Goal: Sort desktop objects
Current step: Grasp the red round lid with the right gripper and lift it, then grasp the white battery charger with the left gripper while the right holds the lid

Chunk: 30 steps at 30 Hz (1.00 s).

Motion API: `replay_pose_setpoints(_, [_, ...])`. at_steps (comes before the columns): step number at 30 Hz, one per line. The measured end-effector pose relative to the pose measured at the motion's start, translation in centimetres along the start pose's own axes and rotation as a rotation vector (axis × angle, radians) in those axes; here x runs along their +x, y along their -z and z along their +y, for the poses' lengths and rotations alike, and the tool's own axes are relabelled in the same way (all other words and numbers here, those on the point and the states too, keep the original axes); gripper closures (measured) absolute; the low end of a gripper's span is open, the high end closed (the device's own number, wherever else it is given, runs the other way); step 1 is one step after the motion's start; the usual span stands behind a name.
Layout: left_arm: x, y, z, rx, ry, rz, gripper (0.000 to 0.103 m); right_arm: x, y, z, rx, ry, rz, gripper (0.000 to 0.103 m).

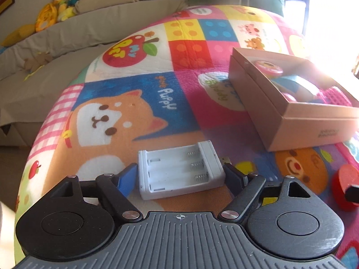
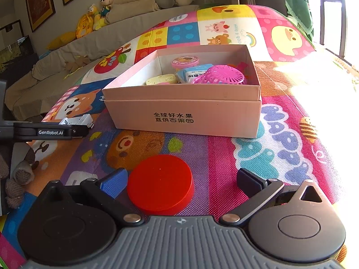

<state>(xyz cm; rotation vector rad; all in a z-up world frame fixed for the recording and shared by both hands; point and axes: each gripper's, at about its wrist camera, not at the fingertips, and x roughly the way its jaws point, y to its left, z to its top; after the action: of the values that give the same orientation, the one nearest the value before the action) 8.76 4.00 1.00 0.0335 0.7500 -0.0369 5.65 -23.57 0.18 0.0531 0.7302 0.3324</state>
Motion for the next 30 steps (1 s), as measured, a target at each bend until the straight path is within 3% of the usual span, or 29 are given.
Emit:
replay_pose_setpoints(4, [-3.1,2.7,-0.7,0.091,0.088,0.009,0.015,0.1,0.0,0.2,-0.007,0.006,0.002,0.000])
replay_pose_setpoints(6, [-3.9,3.3,-1.1,0.098,0.110,0.004,0.006,0.1,0.0,0.2,-0.008,0.006,0.003,0.000])
replay_pose_setpoints(9, [-3.9,3.5,-1.8,0.079,0.134,0.002,0.004,0.1,0.0,0.3,-0.011,0.007,0.003,0.000])
replay_pose_setpoints(18, [-2.2,2.9,-3.1,0.038,0.044,-0.005,0.002,0.2,0.1,0.9,-0.045,0.006,0.012,0.000])
replay_pose_setpoints(30, [-2.4,3.2,-2.7,0.019,0.042,-0.010,0.001,0.5,0.4,3.8,-0.218,0.055,0.037,0.000])
